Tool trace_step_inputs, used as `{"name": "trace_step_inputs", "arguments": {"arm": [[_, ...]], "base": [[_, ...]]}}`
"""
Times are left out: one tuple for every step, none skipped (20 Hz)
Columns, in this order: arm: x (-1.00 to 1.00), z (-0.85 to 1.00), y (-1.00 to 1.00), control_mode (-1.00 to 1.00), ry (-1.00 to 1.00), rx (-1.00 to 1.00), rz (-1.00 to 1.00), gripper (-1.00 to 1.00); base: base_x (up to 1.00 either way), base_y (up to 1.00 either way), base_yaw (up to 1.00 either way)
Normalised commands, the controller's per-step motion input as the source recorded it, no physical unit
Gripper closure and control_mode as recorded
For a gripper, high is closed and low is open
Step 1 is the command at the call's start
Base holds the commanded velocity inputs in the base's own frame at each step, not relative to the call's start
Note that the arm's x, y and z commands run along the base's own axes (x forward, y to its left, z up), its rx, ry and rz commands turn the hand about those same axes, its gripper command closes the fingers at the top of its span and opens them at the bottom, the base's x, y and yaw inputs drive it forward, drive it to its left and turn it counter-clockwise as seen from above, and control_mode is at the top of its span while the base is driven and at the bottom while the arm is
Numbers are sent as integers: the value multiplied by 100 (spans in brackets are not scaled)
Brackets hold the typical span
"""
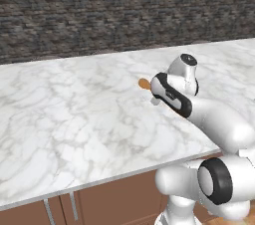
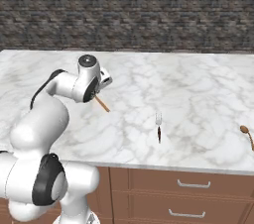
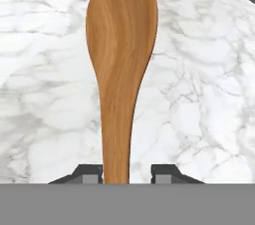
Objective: Organize the utensils by type. Pick up the wooden spoons from the counter and place them in the open cabinet. Then pick up the metallic utensils from the counter and place them in the open drawer.
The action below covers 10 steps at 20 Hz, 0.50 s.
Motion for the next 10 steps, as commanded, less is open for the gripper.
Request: {"name": "trace_step_inputs", "arguments": {"arm": [[-47,44,-23,-100,-11,-18,34,100],[-47,45,-22,-100,-8,-19,33,100],[-45,45,-22,-100,-6,-19,33,100],[-43,48,-18,-100,-4,-20,32,100],[-41,51,-17,-100,-3,-20,31,100],[-38,56,-17,-100,0,-16,30,100],[-38,56,-19,-100,0,-16,30,100],[-40,50,-19,-100,0,-16,31,100],[-39,49,-19,-100,0,-17,31,100],[-39,43,-14,-100,0,-19,29,100]], "base": [[0,0,0],[0,0,0],[0,0,0],[0,0,0],[0,0,0],[0,0,0],[0,0,0],[0,0,0],[0,0,0],[0,0,0]]}}
